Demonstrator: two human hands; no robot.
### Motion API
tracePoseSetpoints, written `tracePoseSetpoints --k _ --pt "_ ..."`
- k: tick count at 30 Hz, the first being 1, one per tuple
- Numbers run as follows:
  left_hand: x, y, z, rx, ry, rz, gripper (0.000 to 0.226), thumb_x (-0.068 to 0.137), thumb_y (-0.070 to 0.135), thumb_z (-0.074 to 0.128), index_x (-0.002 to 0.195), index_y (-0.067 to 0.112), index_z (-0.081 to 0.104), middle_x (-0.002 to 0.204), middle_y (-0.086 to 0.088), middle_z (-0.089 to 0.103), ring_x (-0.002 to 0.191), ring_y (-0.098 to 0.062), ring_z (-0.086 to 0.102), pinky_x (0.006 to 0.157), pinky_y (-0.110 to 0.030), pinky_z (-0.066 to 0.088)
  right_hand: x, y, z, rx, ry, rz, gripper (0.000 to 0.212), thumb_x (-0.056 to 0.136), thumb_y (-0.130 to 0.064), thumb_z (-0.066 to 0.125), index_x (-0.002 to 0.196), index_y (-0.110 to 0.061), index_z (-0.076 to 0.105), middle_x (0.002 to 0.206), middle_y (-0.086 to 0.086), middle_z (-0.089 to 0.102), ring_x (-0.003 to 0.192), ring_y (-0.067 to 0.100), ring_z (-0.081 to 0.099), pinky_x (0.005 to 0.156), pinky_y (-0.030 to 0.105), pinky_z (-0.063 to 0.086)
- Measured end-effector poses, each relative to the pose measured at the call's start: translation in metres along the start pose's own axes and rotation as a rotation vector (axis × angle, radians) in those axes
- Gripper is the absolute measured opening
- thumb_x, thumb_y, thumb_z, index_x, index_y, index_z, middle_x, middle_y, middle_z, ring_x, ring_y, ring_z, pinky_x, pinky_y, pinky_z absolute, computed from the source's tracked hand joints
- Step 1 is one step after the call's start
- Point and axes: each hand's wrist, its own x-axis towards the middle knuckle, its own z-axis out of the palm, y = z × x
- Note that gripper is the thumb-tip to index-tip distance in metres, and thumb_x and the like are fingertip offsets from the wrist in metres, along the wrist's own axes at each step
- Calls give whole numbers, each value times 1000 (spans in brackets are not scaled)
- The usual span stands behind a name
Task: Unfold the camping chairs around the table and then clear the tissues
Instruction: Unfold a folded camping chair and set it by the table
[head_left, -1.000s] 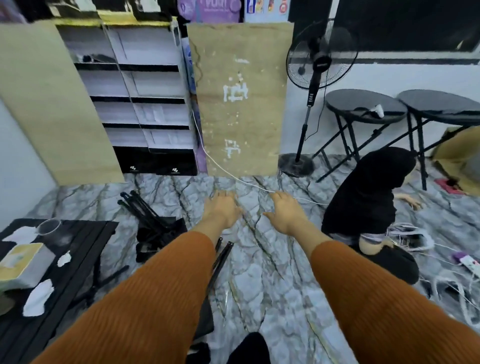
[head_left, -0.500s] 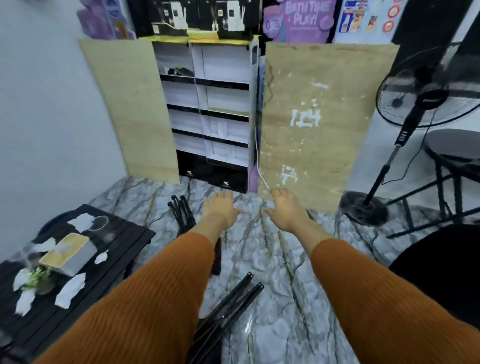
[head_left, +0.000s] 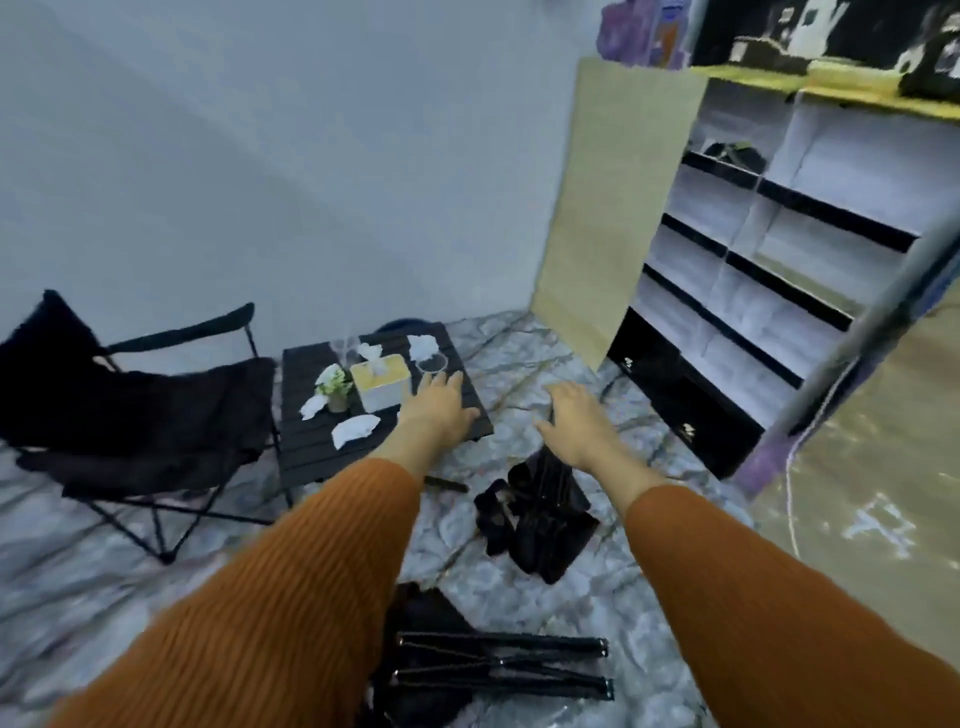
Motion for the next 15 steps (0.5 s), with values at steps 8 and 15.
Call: tracePoseSetpoints --k 8,15 --pt "-68 -113 10 -37 44 -450 67 98 47 42 152 15 17 159 -9 23 148 -30 16 119 -55 12 35 -109 60 -13 -211 -413 60 98 -32 50 149 -10 28 156 9 30 147 28 19 120 47 20" --pt "-130 -198 53 -129 -33 -683 65 101 45 38 154 15 14 161 -10 17 149 -31 13 120 -55 13 31 -177 143 1 -347 -648 54 98 -30 50 145 -8 35 149 12 40 140 32 31 114 47 30"
